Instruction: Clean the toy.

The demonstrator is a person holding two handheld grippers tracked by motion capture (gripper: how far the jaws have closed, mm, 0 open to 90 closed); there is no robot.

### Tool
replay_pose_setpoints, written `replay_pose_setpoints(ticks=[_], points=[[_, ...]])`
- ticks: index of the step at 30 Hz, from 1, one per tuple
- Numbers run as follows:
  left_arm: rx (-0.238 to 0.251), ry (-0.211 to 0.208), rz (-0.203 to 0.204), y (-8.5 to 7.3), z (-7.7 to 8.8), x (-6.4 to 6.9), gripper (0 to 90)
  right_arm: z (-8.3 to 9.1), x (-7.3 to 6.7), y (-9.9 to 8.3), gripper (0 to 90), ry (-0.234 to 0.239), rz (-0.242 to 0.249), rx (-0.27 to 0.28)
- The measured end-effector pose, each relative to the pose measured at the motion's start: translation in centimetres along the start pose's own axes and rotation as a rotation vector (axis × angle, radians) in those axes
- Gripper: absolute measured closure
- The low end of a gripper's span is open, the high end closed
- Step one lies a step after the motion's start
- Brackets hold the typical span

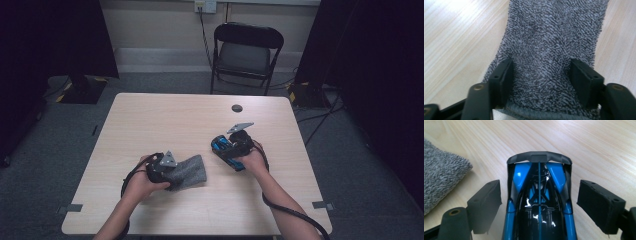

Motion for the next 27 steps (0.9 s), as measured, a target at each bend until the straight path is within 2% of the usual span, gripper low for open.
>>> replay_pose_setpoints(ticks=[2, 5, 10, 16, 27], points=[[0.001, -0.001, 0.002, 0.0, 0.0, 0.1, 41.6, -0.2, 0.2, 0.1, 18.4, 0.006, -0.014, -0.004], [0.021, -0.014, 0.026, -0.2, -0.1, 0.2, 46.5, -0.6, 0.3, 0.3, 17.2, 0.008, -0.017, -0.008], [0.02, -0.021, 0.025, -0.3, 0.0, 0.2, 52.3, -1.3, 0.0, 0.8, 15.3, 0.008, -0.019, -0.023], [0.037, -0.023, 0.034, -0.4, 0.0, 0.1, 53.1, -1.9, 0.1, 1.1, 15.1, -0.021, -0.018, -0.051], [0.038, -0.025, 0.035, -0.4, 0.0, 0.1, 53.0, -2.9, 0.1, 0.7, 14.1, -0.033, -0.019, -0.098]])
Point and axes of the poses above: each handheld gripper's, and its own axes: z roughly backward along the jaws, y roughly out of its top, x roughly to its right, the point moved 1 cm from there along -z, roughly forward along the jaws, and after that the axes turned 3 degrees about -x, right-handed, at the moved point
